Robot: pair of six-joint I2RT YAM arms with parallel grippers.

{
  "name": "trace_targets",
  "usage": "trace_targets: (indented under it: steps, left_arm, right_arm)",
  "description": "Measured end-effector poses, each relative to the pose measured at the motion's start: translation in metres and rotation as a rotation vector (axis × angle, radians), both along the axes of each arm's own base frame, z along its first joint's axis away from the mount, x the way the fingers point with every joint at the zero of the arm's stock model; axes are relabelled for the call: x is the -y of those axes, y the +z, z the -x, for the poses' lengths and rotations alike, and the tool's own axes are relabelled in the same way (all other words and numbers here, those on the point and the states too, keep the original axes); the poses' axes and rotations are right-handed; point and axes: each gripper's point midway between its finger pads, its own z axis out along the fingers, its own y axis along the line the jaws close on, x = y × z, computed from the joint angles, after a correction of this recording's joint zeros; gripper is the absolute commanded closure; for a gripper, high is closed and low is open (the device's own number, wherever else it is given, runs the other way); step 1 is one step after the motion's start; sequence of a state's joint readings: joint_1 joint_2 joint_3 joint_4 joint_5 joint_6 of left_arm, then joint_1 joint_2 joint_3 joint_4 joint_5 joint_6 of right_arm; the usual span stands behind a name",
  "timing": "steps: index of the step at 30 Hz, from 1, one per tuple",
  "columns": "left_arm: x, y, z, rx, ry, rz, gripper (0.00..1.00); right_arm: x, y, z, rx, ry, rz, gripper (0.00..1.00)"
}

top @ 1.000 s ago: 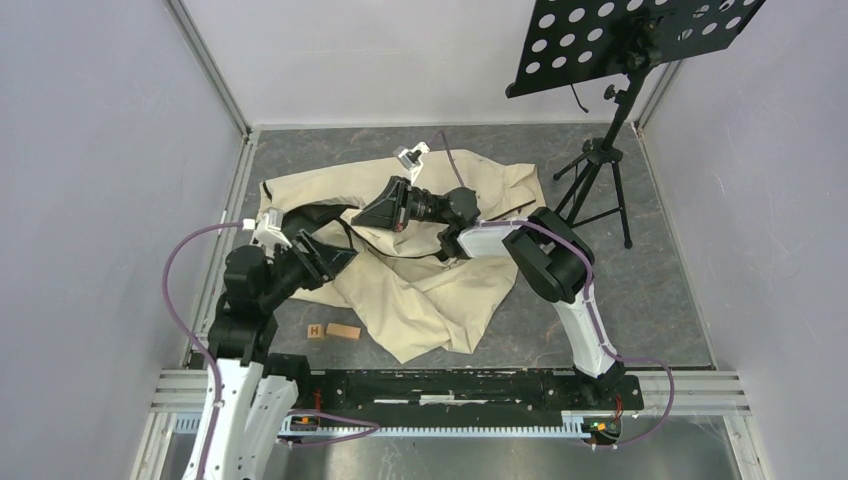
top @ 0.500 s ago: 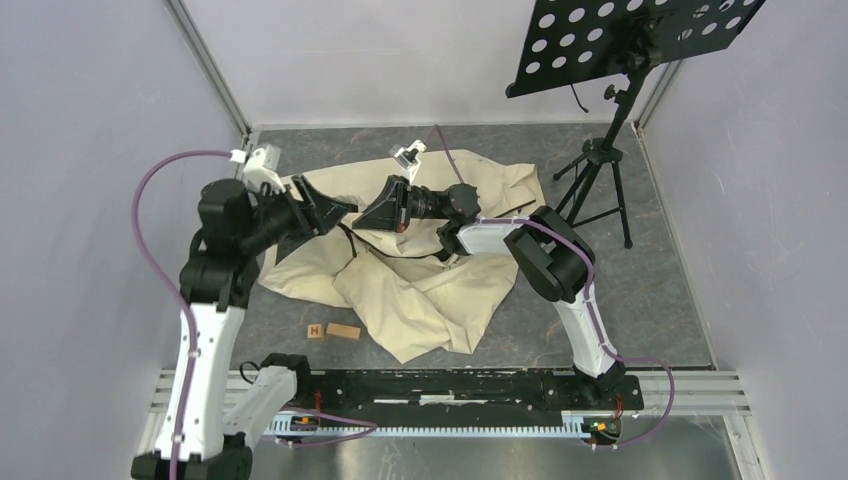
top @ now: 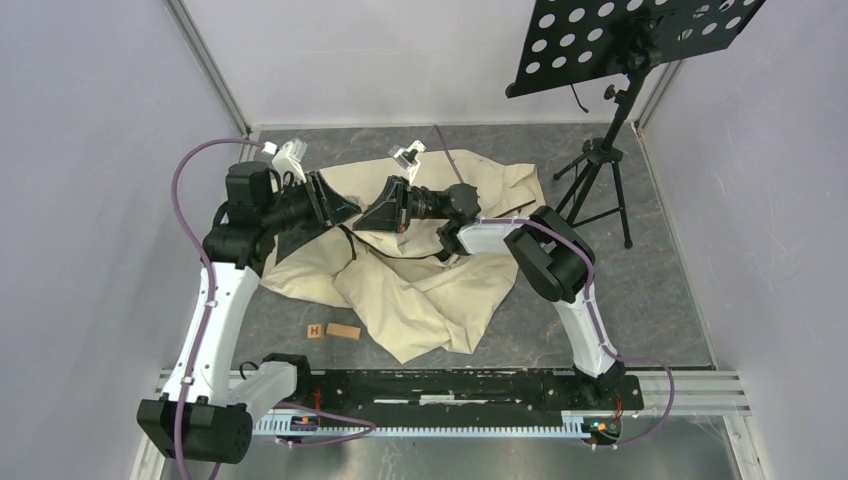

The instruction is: Zip up the jacket

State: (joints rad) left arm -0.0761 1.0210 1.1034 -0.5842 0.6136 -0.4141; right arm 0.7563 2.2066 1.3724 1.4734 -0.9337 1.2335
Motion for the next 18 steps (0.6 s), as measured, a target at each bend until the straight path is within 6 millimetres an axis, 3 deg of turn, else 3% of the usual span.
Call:
trace_targets:
  steps: [3,12,16,18]
  left_arm:
    - [0.0,-0.006,0.0,-0.009,-0.005,0.003,0.47]
    - [0.002,-0.014,0.001,-0.02,-0.013,0.007,0.37]
    - [-0.002,-0.015,0.001,-0.021,0.002,0.0,0.35]
    - [-0.004,-0.016,0.002,-0.023,0.012,-0.005,0.41]
  right_arm:
    - [0.0,-0.001,0.001,0.003,0.007,0.004,1.0]
    - [0.0,0.0,0.002,0.011,0.014,0.003,1.0]
    - [0.0,0.004,0.002,0.018,0.013,-0.004,1.0]
    - [0.0,0.005,0.002,0.02,0.013,-0.006,1.0]
